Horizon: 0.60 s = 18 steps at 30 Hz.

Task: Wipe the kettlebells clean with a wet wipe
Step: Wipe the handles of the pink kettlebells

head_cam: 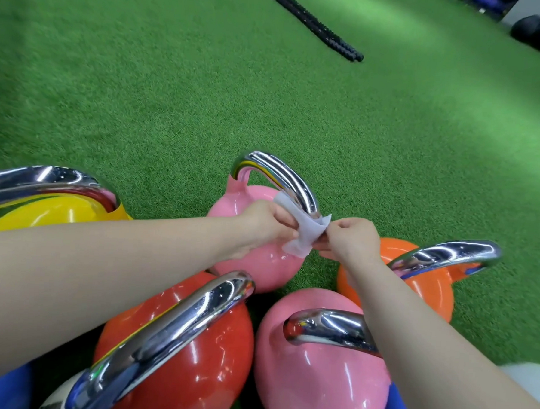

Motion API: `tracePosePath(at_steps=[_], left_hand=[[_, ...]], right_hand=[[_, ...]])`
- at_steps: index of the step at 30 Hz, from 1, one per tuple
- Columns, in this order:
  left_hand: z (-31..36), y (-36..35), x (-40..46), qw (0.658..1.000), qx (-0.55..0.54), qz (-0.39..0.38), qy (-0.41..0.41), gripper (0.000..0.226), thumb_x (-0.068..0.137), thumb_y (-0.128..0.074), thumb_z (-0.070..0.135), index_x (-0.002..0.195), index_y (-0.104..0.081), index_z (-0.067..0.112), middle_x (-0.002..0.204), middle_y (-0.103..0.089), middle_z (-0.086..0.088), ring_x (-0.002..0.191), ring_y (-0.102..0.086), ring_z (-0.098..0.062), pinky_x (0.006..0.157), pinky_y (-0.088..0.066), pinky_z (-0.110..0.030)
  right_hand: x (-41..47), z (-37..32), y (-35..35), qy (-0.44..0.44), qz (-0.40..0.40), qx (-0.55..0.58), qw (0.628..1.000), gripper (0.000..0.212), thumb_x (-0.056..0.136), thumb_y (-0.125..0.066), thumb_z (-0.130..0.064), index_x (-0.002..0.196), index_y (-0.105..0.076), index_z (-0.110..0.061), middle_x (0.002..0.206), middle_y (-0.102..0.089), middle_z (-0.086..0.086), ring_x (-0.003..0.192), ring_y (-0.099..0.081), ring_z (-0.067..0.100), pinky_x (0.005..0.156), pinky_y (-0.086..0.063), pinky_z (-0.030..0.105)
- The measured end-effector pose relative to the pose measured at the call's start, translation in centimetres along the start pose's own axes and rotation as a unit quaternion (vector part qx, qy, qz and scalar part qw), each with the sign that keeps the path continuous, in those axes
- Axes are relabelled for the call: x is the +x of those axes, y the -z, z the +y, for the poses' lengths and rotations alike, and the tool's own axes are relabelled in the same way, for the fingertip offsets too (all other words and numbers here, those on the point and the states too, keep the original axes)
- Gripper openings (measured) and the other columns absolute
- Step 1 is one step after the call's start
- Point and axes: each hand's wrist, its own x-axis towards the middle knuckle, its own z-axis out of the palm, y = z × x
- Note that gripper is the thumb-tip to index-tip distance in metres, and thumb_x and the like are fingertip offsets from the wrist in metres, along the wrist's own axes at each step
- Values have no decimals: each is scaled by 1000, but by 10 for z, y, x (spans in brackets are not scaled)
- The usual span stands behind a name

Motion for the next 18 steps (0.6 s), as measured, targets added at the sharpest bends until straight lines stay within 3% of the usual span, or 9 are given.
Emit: tracePosePath(at_steps=[3,6,9,12,14,18], left_hand=[[3,-2,1,997,-67,47,-15,1,78,-68,-2,78,-68,0,61,-62,-1,58,-57,-9,58,-51,-14],[5,-1,0,984,-161,71,-15,11,80,-67,1,70,-64,1,62,-61,-4,53,-60,-5,54,-52,-11],[12,6,-2,963,-253,96,-4,11,85,-63,7,76,-63,0,75,-63,-8,65,-62,-11,63,-55,-15],[15,7,-2,943,-312,117,5,17,90,-57,10,76,-60,2,73,-62,-8,59,-63,-9,61,-54,-14],[15,5,-2,940,-327,92,14,19,93,-53,13,80,-60,0,77,-63,-9,56,-65,-6,58,-55,-14],[10,-1,-4,962,-271,1,37,20,94,-50,17,99,-61,1,88,-66,-5,77,-63,-10,66,-54,-15]], right_hand=[[-9,-3,3,74,50,10,996,24,71,-55,-15,55,-71,-24,54,-67,5,68,-69,32,70,-56,51],[-14,-12,3,111,82,65,988,27,74,-62,-22,52,-69,-36,55,-68,-3,69,-68,25,77,-55,47],[-20,-18,-1,169,108,61,978,24,78,-64,-19,55,-70,-26,57,-67,-9,67,-65,12,77,-53,33],[-25,-22,-7,221,106,61,968,11,82,-66,-18,77,-76,-19,65,-64,-18,60,-57,-8,71,-47,18],[-26,-22,-9,233,109,51,965,11,83,-66,-17,87,-76,-14,72,-64,-16,65,-57,-7,71,-44,11],[-25,-21,-8,232,115,12,966,12,84,-65,-16,87,-76,-13,79,-63,-9,79,-58,5,69,-40,10]])
